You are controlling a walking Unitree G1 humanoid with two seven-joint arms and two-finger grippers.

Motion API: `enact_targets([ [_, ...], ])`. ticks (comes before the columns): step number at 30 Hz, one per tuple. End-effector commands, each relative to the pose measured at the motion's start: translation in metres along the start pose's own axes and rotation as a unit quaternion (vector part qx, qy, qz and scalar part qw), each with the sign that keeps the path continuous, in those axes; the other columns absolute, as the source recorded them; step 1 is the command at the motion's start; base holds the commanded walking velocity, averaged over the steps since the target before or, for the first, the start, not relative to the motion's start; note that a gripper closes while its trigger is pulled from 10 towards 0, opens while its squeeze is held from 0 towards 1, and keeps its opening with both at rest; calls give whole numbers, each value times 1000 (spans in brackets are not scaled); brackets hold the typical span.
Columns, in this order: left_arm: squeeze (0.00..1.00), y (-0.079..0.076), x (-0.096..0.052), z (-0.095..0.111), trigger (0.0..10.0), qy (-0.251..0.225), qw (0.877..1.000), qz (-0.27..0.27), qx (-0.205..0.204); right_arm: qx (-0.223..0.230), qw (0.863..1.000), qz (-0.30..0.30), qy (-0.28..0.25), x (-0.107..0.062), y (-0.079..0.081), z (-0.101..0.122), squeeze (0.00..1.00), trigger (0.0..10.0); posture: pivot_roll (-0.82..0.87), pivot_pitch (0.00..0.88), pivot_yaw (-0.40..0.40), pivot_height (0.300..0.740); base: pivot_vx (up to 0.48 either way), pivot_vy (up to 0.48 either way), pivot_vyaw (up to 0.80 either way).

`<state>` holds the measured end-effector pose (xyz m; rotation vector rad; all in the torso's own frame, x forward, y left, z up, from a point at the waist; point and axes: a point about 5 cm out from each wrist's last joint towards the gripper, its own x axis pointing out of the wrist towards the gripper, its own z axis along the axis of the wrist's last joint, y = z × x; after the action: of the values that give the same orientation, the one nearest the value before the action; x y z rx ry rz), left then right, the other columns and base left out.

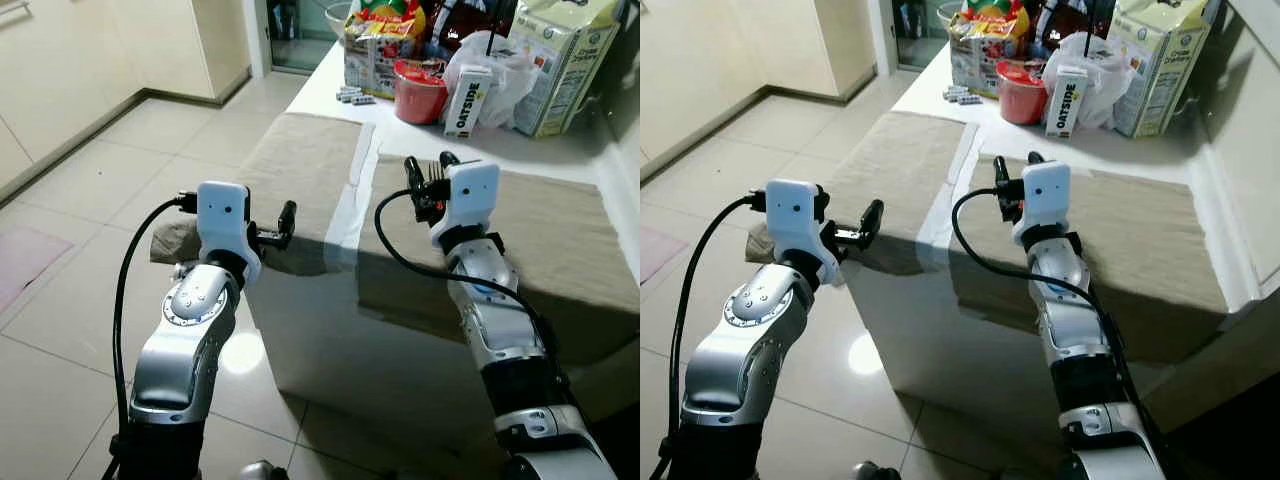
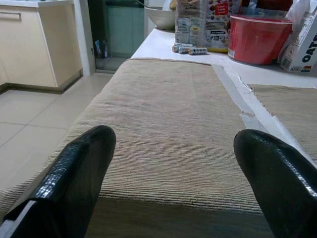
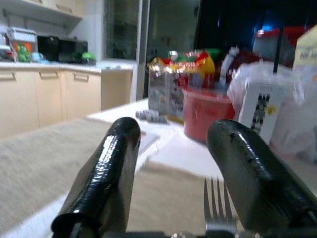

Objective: Setting the table

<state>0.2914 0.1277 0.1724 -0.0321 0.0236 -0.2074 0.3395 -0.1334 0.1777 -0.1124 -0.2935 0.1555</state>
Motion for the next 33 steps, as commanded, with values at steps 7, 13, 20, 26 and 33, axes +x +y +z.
enact_targets([
  [7,0,-1,-1,-1,10000,-1,1000,-4,1,1,1000,-6,0,3,-1,8,1000,10000,-93,0,46,740,0,0,0],
  [13,0,-13,-8,3,10000,-2,998,-64,12,3,1000,-13,13,3,-4,10,1000,10000,-91,0,50,740,0,0,0],
  [20,0,-17,-32,17,10000,-4,987,-161,-1,5,999,-25,38,0,-11,2,1000,10000,-76,0,51,740,0,0,0],
  [26,0,-26,-44,42,10000,-29,972,-233,28,-4,998,-30,52,1,-14,-1,1000,10000,-57,0,50,740,0,0,0],
  [33,0,-26,-44,54,10000,-37,967,-249,39,-1,990,-74,122,13,-28,-18,0,10000,-45,0,57,740,0,0,0],
])
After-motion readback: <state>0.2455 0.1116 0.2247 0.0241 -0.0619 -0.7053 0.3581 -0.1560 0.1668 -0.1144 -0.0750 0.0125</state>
